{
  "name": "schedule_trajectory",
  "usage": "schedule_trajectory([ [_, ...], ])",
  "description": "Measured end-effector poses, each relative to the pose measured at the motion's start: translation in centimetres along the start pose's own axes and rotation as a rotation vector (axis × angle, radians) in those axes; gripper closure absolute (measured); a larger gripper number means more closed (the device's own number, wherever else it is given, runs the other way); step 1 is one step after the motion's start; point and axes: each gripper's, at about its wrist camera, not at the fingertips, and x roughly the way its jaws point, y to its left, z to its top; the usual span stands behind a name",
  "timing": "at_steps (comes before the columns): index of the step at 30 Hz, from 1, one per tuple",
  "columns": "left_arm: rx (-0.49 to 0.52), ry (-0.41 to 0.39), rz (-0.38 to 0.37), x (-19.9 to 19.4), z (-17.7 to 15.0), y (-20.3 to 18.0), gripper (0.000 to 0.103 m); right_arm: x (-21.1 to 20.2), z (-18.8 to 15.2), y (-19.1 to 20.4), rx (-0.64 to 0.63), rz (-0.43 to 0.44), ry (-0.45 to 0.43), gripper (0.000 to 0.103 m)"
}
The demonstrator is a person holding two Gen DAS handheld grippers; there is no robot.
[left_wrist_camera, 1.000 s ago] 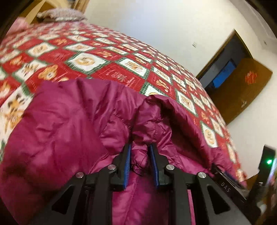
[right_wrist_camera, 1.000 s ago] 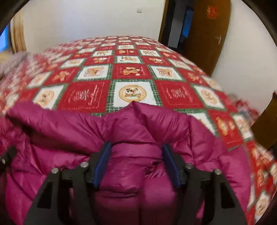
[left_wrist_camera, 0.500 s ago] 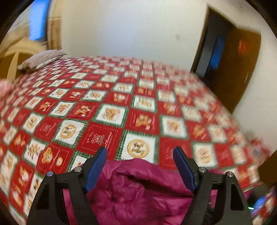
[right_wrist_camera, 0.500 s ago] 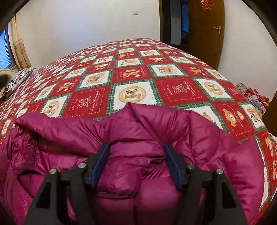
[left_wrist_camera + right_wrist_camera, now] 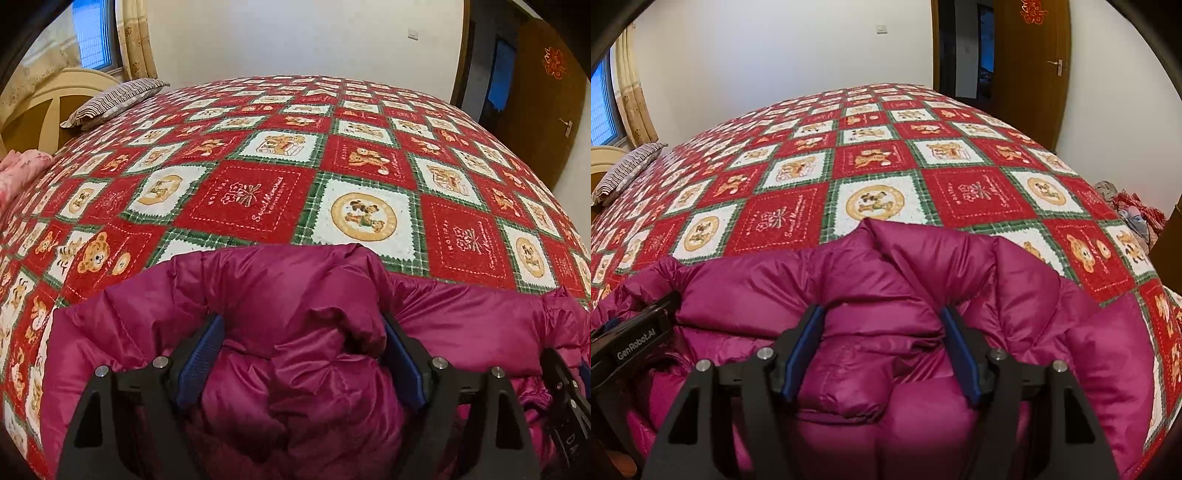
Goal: Fold large clothes
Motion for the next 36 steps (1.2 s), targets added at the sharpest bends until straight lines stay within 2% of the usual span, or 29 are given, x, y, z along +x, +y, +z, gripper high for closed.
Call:
schedule_trajectory([
  [6,-0.002,-0.017,-0.001,0.0,-0.1,-0.1,0.018,-1.2,0.3,-0.1,0.006,0.0,-0.04,0.035],
  [11,0.002,-0.026,0.005,-0.1,-0.1,-0.3,0.018,-4.5,2.1,1.1,-0.034,-0.007,-0.157,0.035],
  [12,0.002,-0.026,0.005,-0.1,-0.1,-0.2,0.018,-4.5,2.5,1.6,-0.053,-0.002,-0.154,0.035],
  [13,0.001,-0.026,0.005,-0.1,-0.1,-0.2,0.018,-4.0,2.8,2.3,-0.081,0.0,-0.131,0.039],
  [14,0.002,-0.026,0.005,-0.1,-0.1,-0.3,0.018,-3.2,3.0,2.8,-0.103,-0.001,-0.1,0.053],
  [16,0.002,-0.025,0.006,-0.1,-0.1,-0.3,0.018,-1.0,2.7,3.4,-0.128,-0.01,-0.029,0.063],
  [18,0.003,-0.027,0.006,-0.1,-0.1,-0.3,0.018,1.2,1.7,3.1,-0.116,-0.005,0.041,0.063],
  [20,0.005,-0.027,0.01,-0.1,-0.1,-0.4,0.018,1.5,1.6,2.7,-0.097,0.006,0.034,0.062],
  [26,0.006,-0.026,0.013,-0.1,0.0,-0.4,0.018,2.0,1.2,3.9,-0.173,-0.06,0.027,0.061],
  [31,0.008,-0.025,0.017,-0.1,0.0,-0.5,0.018,1.8,1.2,4.0,-0.18,-0.076,0.019,0.061],
  [36,0.01,-0.025,0.022,-0.1,0.0,-0.6,0.017,2.4,1.2,5.5,-0.255,-0.156,0.021,0.061],
])
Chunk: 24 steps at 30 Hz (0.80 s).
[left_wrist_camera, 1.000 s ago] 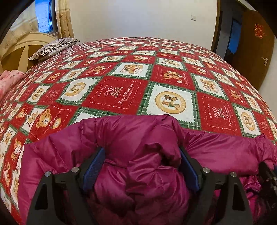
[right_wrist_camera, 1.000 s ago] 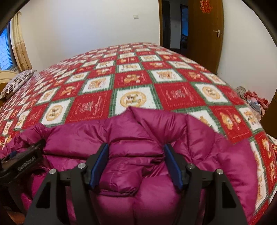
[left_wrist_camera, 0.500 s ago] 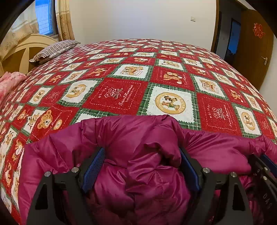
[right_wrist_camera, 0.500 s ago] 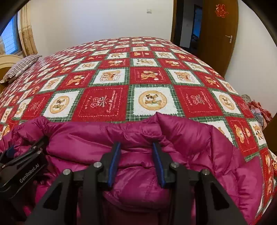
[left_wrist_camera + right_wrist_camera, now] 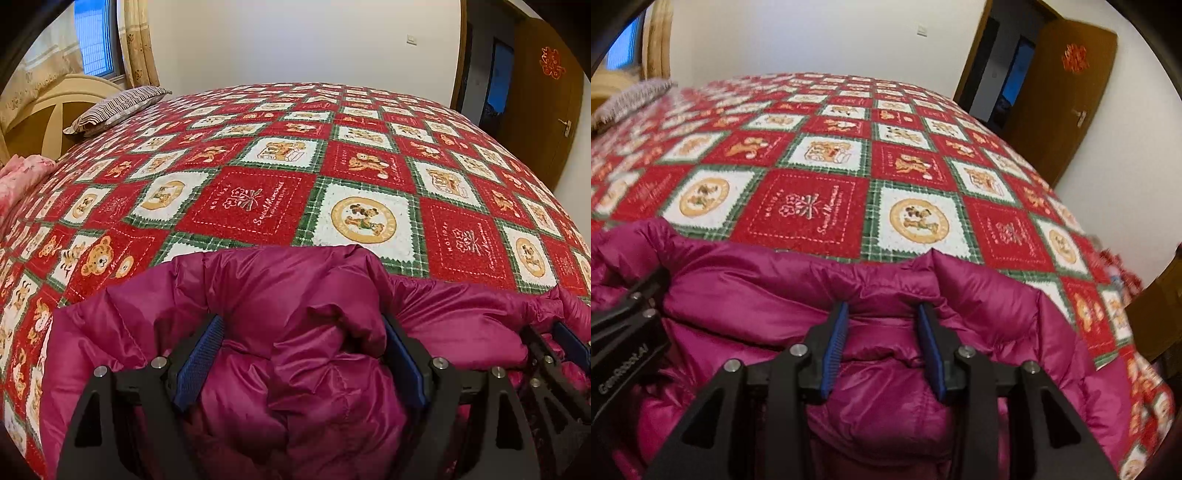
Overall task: Fold large clothes
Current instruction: 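Lower the folded hem onto the jacket and open both grippers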
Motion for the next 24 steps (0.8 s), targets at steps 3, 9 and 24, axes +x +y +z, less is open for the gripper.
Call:
schedule_trajectory([
  [3,0.004,0.0,0.006,0.0,0.0,-0.1,0.017,0.0,0.0,0.0,-0.003,-0.004,-0.003,0.061],
  [9,0.002,0.003,0.007,0.0,0.0,0.0,0.017,0.2,0.0,-0.1,-0.012,-0.012,0.003,0.06],
  [24,0.007,0.037,-0.067,-2.2,0.8,1.3,0.013,-5.4,-1.1,-4.2,0.116,0.104,-0.153,0.042],
])
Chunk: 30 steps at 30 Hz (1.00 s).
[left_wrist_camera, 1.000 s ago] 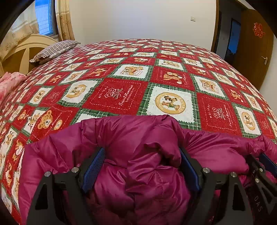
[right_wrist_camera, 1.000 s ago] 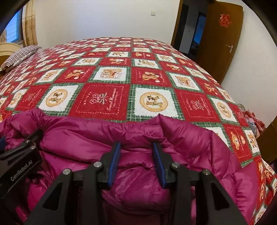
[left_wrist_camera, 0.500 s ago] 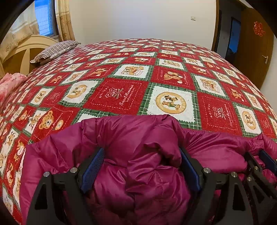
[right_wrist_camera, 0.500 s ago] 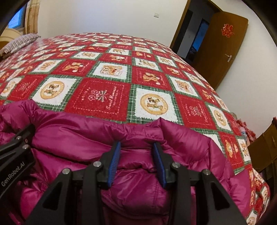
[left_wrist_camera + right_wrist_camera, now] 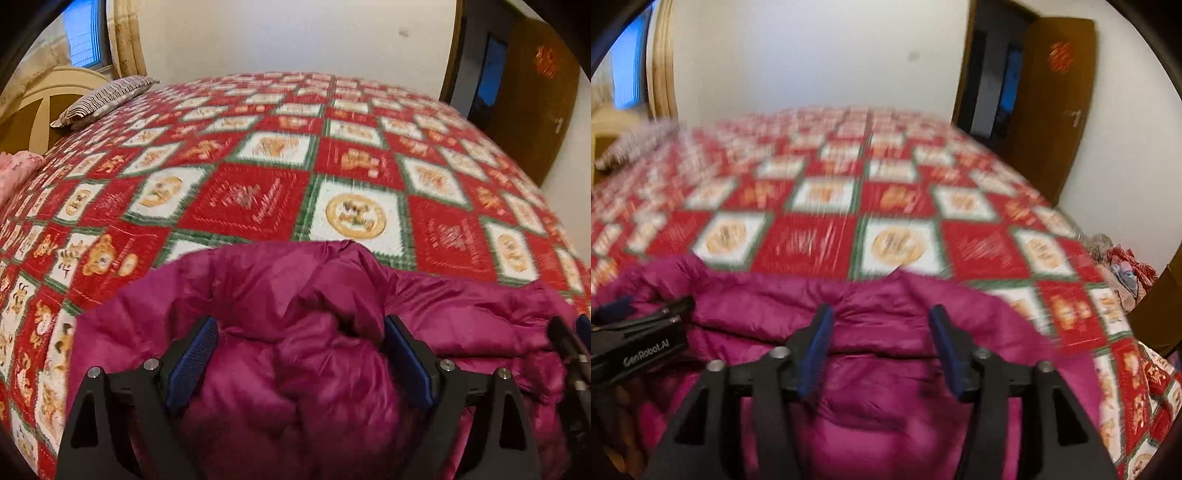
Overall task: Fold large clothes
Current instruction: 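Lower the folded hem onto the jacket and open both grippers, then move both open grippers to the long side edge of the jacket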
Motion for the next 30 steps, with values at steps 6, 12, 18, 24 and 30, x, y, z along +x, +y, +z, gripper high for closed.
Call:
schedule_trajectory([
  [6,0.062,-0.061,-0.039,-4.7,-0.4,0.1,0.013,-4.5,-1.1,-2.0,0.065,0.058,-0.033,0.042],
  [12,0.126,-0.046,-0.104,-8.7,-4.8,-0.8,0.013,-5.8,-4.4,-2.5,0.102,0.13,0.097,0.042],
  [18,0.143,-0.024,-0.043,-11.6,-11.1,-0.4,0.013,-9.1,-9.8,-3.4,0.113,0.157,0.141,0.042],
  [24,0.11,-0.028,-0.112,-15.3,-16.3,2.9,0.013,-15.8,-15.4,-5.3,0.074,0.131,0.112,0.03],
  [30,0.129,-0.049,-0.171,-17.8,-20.5,5.2,0.013,-20.7,-20.0,-6.1,0.041,0.06,0.08,0.03],
])
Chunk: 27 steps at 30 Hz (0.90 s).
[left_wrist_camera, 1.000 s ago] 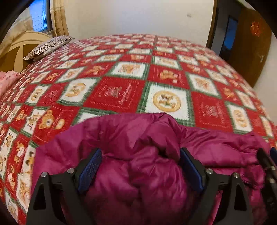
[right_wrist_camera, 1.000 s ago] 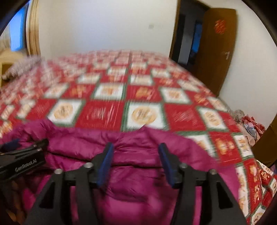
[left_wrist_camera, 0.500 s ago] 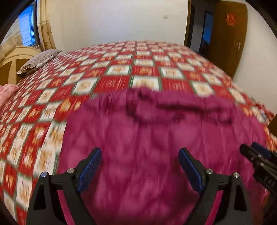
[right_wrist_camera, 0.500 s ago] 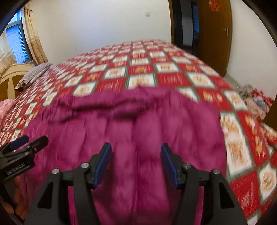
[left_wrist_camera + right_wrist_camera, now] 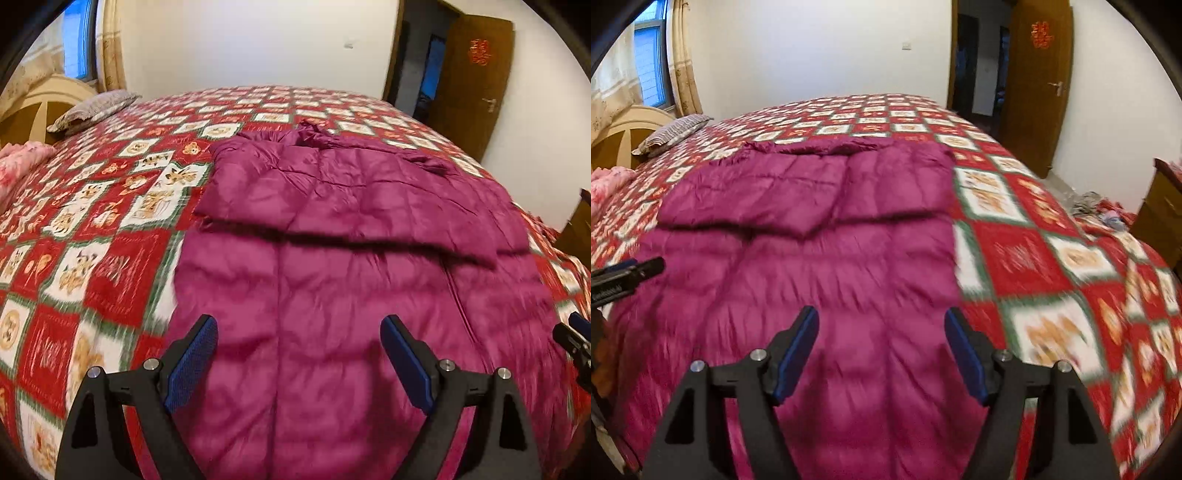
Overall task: Fold large clothes
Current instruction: 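Move both open grippers to the long side edge of the jacket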
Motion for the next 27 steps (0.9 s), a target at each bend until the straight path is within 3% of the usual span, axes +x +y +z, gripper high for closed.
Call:
schedule_trajectory([
  [5,0.048,-0.042,-0.03,-2.5,-2.0,0.7,0.013,-2.1,-2.6,-1.5,0.069,-0.017,0.002,0.03],
  [10,0.058,-0.008,0.02,-2.8,-3.1,0.9,0.013,-2.5,-4.3,-2.3,0.113,-0.018,0.036,0.03],
  [16,0.091,-0.001,0.082,-4.6,-4.5,0.6,0.013,-3.9,-6.5,-2.4,0.084,-0.022,0.052,0.03],
  [24,0.083,-0.004,0.102,-7.3,-6.8,0.9,0.013,-5.5,-9.3,-2.9,0.046,-0.046,0.081,0.03],
  [27,0.1,-0.017,0.096,-8.4,-8.0,1.0,0.013,-6.4,-10.4,-3.0,0.027,-0.052,0.07,0.023],
])
